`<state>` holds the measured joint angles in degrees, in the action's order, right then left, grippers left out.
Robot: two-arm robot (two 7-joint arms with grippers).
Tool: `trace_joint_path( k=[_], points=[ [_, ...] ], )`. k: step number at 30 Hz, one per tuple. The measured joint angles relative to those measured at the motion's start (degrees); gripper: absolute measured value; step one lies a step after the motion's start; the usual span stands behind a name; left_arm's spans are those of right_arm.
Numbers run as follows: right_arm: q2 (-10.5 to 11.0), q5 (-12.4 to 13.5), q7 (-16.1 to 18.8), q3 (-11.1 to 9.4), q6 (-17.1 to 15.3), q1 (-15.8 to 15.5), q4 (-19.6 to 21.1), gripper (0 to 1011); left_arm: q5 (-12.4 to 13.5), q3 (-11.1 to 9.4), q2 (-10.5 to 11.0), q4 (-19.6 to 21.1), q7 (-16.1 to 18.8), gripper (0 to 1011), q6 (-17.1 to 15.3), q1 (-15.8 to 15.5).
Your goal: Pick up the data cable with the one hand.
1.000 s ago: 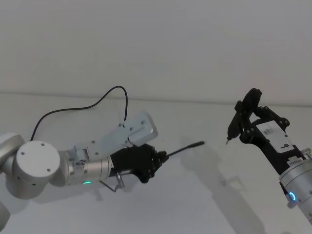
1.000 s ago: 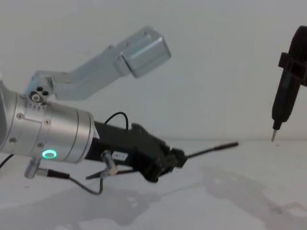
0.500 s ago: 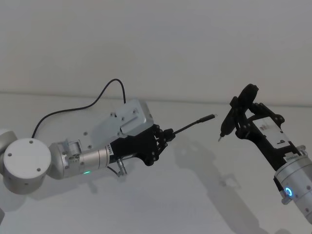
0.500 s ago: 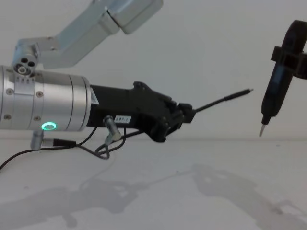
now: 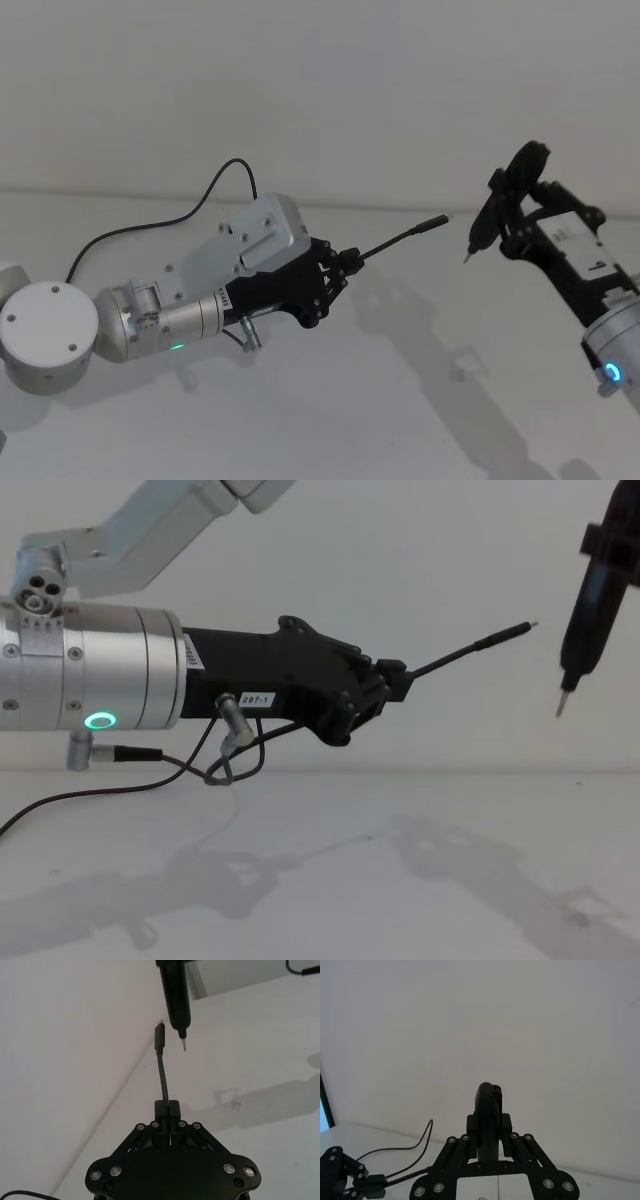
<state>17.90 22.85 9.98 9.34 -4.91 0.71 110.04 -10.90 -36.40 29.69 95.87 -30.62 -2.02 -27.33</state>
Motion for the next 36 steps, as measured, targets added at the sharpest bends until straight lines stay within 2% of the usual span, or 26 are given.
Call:
trace_joint_path(
  k=[13, 24, 36],
  points=[
    [1.2, -0.2, -0.1, -1.6, -2.7, -1.0, 5.2, 268, 0.0, 0.3, 0.0, 0.3, 0.2, 40, 0.9, 0.1],
    [1.4, 1.1, 0.8, -1.6, -3.7, -0.4, 6.4, 268, 0.0, 0.4, 0.0, 0.4, 0.3, 40, 1.2, 0.2],
    [2.1, 2.0, 1.5, -1.7, -4.1, 1.9, 6.8, 268, 0.0, 0.5, 0.0, 0.4, 0.3, 40, 1.3, 0.2]
  ],
)
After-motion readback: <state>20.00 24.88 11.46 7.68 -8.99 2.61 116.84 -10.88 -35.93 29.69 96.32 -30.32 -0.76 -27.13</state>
